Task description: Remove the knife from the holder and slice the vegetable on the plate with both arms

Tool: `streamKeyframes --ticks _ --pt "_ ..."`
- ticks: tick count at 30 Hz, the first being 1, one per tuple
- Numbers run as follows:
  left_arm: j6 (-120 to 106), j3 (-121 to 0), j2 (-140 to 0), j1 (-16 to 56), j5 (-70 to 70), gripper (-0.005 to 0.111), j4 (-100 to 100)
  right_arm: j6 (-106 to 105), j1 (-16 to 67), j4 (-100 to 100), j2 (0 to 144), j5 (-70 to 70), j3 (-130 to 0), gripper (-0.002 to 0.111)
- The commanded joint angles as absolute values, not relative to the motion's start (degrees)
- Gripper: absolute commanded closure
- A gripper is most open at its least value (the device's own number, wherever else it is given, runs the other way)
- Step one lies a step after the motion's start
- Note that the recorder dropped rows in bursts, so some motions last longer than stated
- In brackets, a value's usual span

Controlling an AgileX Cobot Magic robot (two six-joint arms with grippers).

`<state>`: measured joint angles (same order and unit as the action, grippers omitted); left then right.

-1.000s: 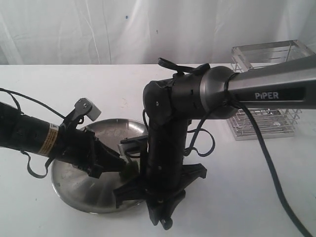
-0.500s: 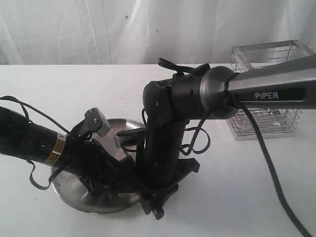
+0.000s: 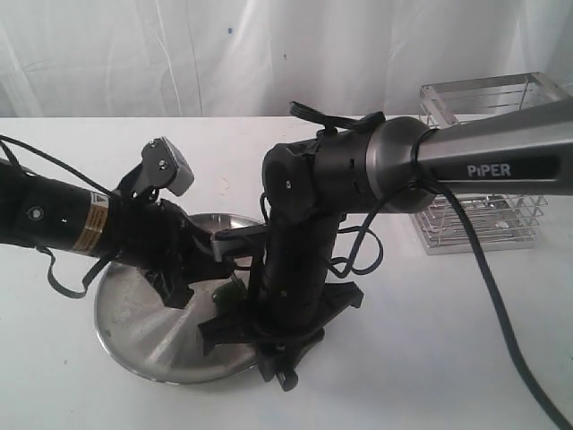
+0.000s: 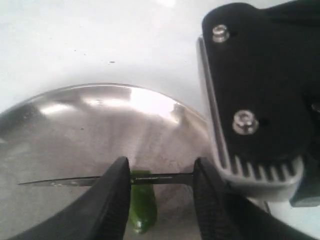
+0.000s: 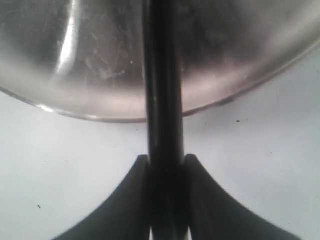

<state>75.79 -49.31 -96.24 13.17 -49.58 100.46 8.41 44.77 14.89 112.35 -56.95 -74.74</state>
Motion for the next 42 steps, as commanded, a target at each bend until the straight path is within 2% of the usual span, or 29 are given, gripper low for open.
streamKeyframes --ticks 1,7,10,13,14,26,42 --pt "76.64 -49.72 -93.26 13.15 -42.78 0.061 99.95 7.69 44.5 14.63 111.85 -57.39 -74.81 0.108" --pt "86.71 -49.72 -94.86 13.15 -31.47 0.064 99.95 7.69 44.5 15.07 111.85 -57.5 -74.81 0.108" --pt "89.85 -49.72 -95.36 13.15 -30.06 0.079 99.95 7.69 44.5 14.41 111.85 -57.5 -74.81 0.108" --pt "89.97 -49.72 -95.36 13.15 -30.18 0.104 98.9 9.21 44.5 13.25 111.85 -57.02 -74.81 0.108" --pt "89.45 -49.72 -95.36 13.15 -30.28 0.106 98.59 9.61 44.5 13.08 111.85 -56.88 -74.81 0.108" --pt "82.16 -49.72 -95.36 13.15 -37.68 0.106 94.28 10.83 44.5 13.2 112.19 -56.62 -74.62 0.108" --pt "78.51 -49.81 -100.45 13.15 -37.67 0.106 86.47 10.71 44.5 14.22 112.19 -57.94 -74.62 0.108"
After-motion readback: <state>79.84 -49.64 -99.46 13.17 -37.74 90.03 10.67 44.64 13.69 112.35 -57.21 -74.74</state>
